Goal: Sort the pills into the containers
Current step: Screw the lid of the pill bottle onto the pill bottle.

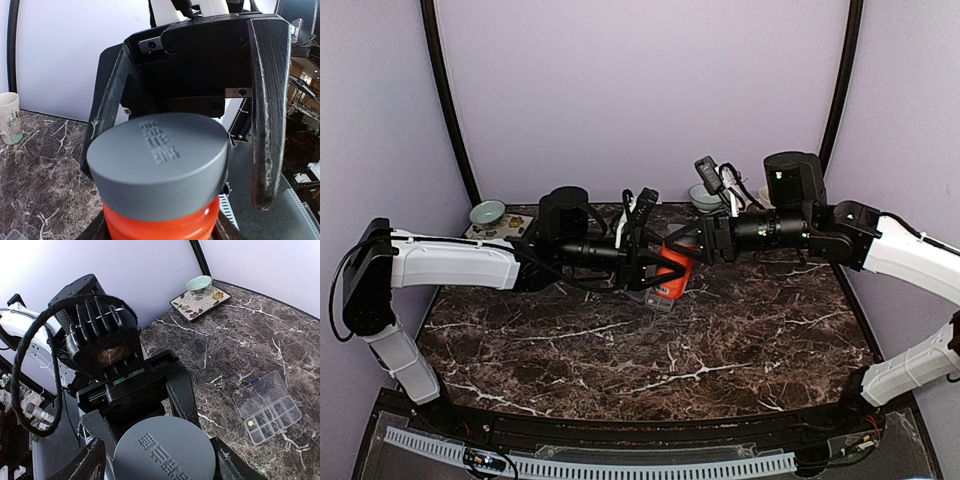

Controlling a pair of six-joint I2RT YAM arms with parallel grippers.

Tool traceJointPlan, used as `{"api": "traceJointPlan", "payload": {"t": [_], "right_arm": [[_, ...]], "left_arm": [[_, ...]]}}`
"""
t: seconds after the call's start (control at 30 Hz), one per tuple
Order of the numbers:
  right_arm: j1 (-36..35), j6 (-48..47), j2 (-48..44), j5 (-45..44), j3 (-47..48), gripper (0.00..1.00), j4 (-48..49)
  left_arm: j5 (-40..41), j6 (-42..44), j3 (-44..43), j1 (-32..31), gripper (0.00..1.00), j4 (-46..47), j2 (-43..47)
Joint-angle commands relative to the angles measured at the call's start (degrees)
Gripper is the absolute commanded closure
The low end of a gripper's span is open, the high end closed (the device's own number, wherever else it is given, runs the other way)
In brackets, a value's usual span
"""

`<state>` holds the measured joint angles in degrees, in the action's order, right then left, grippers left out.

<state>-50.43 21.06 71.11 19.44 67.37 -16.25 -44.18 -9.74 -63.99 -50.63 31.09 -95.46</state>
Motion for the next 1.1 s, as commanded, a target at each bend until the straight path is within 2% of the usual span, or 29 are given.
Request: {"api": "traceJointPlan", "payload": {"t": [0.0,0.67,1.07], "right_arm": [[0.58,0.41,-1.26,0.67,-0.16,0.32,2.87],[1.22,1.00,-1.37,2.44,-0.77,0.39,3.16],[1.21,0.52,-1.58,2.19,-0.77,0.49,2.89]], "left_arm": [[-1.21,-0.14,-1.49,0.18,1.00,1.25,0.60],[-1.08,-0.11,-1.70,-0.14,1.00,1.08,0.68],[-1.00,-0.85,-2.26,-0.26,1.00,1.25,0.46]]}}
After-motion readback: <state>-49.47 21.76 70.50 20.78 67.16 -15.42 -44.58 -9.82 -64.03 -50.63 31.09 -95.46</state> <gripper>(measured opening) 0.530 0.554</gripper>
